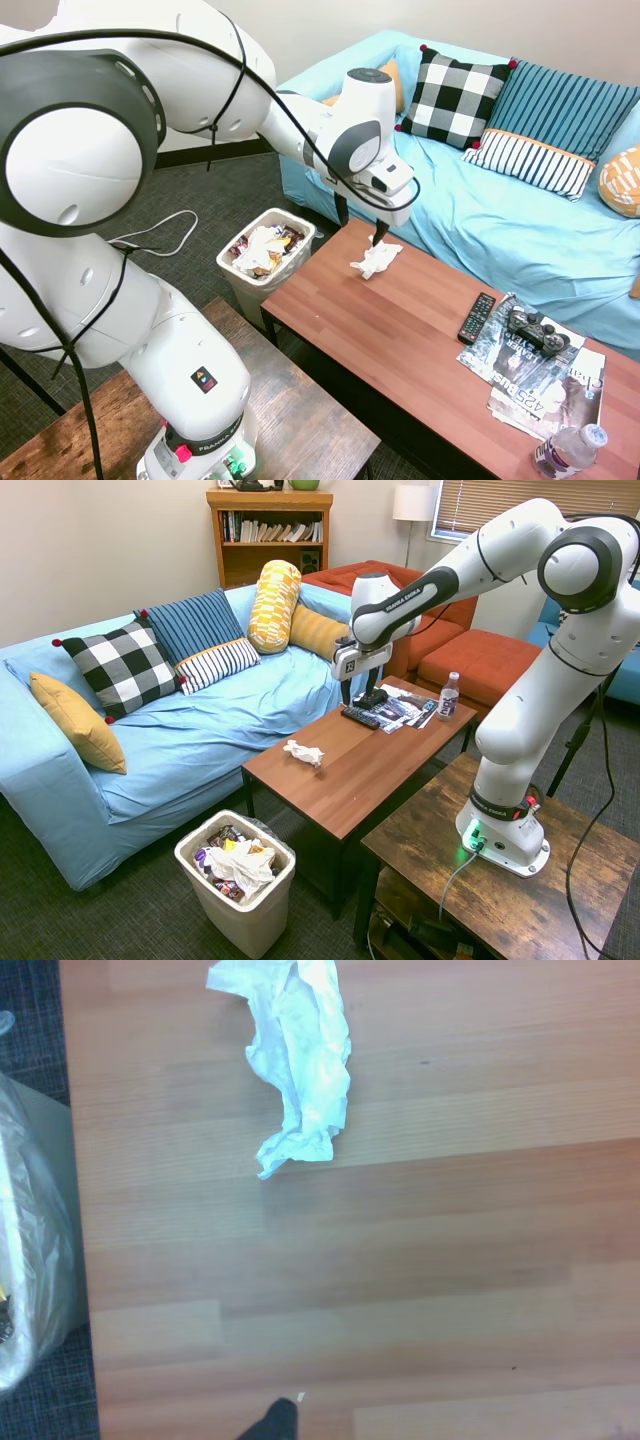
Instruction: Throw the tissue in the trash bin
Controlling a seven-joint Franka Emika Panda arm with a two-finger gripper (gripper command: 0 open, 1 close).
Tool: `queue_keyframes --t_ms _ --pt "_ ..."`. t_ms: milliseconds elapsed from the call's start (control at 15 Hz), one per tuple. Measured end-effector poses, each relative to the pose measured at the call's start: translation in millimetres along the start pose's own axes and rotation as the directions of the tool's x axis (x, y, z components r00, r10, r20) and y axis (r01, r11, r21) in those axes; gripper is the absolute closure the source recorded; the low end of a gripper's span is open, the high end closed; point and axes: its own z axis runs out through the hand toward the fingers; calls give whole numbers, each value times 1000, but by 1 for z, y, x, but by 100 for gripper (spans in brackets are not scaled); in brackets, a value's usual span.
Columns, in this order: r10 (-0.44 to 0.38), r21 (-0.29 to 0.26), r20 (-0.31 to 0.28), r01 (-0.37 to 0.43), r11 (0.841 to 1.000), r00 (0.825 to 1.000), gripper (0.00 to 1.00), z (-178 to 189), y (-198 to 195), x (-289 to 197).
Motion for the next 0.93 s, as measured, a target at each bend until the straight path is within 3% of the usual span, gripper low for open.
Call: queue_keyframes --t_ms 200,400,600,933 --pt "2 13 -2 -2 1000 1000 0 5 -5 1" --pt "-8 33 -18 8 999 1000 0 36 -25 5" --pt "17 27 -37 -16 1000 999 0 87 -56 23" --pt "11 -6 -21 -11 1000 1000 0 169 -114 63"
